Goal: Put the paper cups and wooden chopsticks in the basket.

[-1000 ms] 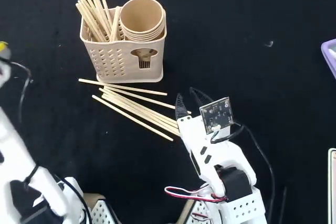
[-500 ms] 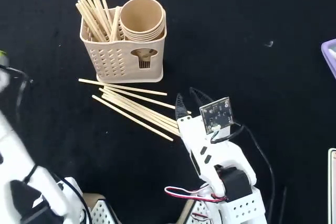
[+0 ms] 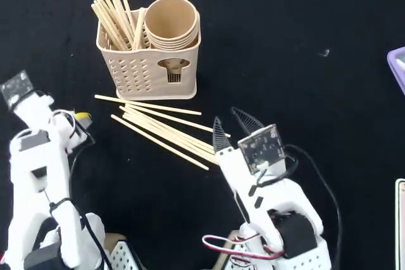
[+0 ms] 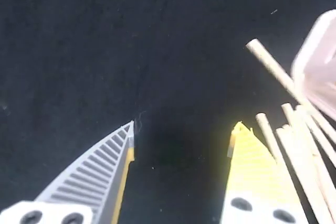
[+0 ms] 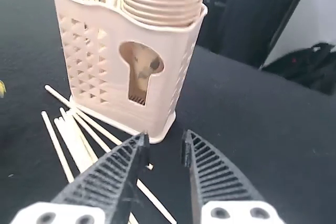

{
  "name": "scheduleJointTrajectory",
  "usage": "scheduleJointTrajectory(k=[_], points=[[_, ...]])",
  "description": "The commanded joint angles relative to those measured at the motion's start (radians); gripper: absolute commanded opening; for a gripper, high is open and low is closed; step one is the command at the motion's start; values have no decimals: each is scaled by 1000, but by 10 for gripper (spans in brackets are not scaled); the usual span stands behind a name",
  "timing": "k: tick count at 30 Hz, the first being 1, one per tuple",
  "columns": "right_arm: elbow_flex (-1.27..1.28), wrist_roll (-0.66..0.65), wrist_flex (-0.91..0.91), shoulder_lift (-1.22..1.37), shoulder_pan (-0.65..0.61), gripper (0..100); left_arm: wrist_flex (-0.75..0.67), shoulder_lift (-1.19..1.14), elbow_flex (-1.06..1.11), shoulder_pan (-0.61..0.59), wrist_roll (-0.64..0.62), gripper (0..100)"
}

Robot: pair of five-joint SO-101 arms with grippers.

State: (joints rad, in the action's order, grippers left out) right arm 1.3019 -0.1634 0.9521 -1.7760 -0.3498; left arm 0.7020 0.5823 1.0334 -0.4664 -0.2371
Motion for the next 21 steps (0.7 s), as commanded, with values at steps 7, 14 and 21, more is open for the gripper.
scheduleJointTrajectory(k=[7,14,21], points=[[-317,-58,44,265,-21,116,-109,20,64,7,-157,288],[-450,-86,213,794,-242,116,-103,21,65,5,-160,287],[-412,-164,95,1106,-302,118,-107,18,65,5,-157,287]])
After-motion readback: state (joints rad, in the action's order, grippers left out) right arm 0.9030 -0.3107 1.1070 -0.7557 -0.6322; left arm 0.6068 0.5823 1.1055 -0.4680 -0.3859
